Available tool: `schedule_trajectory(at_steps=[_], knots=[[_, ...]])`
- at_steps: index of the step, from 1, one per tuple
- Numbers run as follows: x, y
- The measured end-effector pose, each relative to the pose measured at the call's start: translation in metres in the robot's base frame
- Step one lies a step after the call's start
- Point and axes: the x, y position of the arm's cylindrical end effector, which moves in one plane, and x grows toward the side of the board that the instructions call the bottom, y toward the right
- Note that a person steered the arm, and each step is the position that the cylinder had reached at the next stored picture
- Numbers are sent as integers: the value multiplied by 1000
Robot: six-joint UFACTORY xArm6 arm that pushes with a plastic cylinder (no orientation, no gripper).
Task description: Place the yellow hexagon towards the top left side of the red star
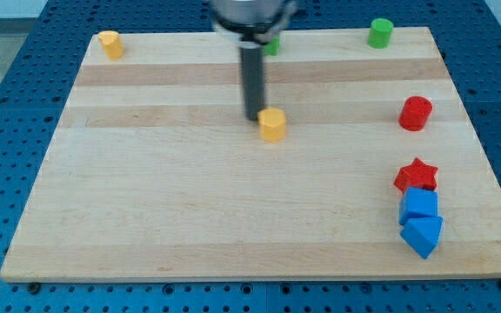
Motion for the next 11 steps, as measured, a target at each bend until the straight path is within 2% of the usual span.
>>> schedule_trajectory(at_steps=[1, 2, 3, 4, 5, 7, 8, 11], knots=[[0, 35], [-2, 28], [-19, -9], [-12, -43], [14, -34], [25, 90], [30, 106], [30, 40]])
